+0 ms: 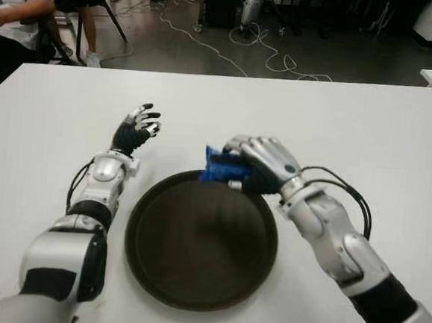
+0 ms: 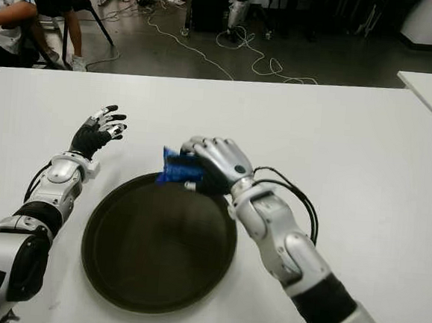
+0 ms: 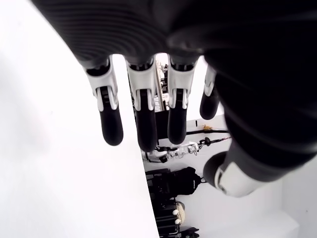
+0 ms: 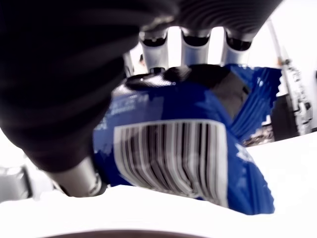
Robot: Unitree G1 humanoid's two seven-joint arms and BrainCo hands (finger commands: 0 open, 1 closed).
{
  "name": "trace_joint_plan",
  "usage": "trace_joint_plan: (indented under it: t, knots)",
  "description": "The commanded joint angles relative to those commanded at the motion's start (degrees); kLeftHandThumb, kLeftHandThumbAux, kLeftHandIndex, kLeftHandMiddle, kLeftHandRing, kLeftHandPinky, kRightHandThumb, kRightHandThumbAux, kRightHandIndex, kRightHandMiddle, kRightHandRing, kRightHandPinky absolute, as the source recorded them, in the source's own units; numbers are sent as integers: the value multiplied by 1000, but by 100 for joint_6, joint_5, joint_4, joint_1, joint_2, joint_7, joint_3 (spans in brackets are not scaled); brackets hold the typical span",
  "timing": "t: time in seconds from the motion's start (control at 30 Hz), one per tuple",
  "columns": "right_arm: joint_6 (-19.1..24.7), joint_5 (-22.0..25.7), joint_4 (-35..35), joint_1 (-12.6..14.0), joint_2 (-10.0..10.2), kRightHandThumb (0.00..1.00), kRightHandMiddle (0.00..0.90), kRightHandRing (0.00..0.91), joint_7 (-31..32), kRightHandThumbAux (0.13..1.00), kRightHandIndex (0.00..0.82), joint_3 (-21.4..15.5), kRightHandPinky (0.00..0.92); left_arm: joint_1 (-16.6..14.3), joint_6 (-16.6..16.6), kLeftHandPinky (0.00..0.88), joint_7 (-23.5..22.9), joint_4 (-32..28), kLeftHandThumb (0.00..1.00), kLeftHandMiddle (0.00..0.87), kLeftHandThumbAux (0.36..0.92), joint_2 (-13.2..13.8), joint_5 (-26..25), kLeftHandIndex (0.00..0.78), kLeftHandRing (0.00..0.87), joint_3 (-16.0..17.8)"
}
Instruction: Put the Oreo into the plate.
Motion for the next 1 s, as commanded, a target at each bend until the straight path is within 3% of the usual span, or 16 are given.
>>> trace_joint_plan:
  t: [0.17, 0.37, 0.6, 0.87, 1.0]
  knots:
    - [-256, 109, -22, 35, -34, 694, 624, 634, 124, 731, 425, -44, 581, -1, -7, 244, 1, -1, 104, 225, 695, -1, -1, 125, 231, 1]
    - [-1057, 597, 3, 11, -199, 694, 600, 619, 331, 732, 422, -102, 573, 5, -25, 242, -26, -9, 99, 217, 703, -7, -16, 114, 223, 10]
    - [-1682, 874, 171, 27, -178, 694, 590, 615, 203, 732, 420, -240, 595, -2, -13, 252, -8, -6, 102, 220, 696, -9, -3, 119, 229, 2]
    - [-2155, 1012, 407, -28, -148, 694, 507, 532, 191, 733, 418, -313, 534, -10, 10, 249, 29, 4, 105, 224, 693, -11, 9, 122, 231, -4]
    - [-2379, 997, 574, -61, -161, 695, 447, 457, 148, 732, 416, -316, 460, -13, 9, 247, 50, 8, 109, 228, 692, -14, 10, 125, 235, -3]
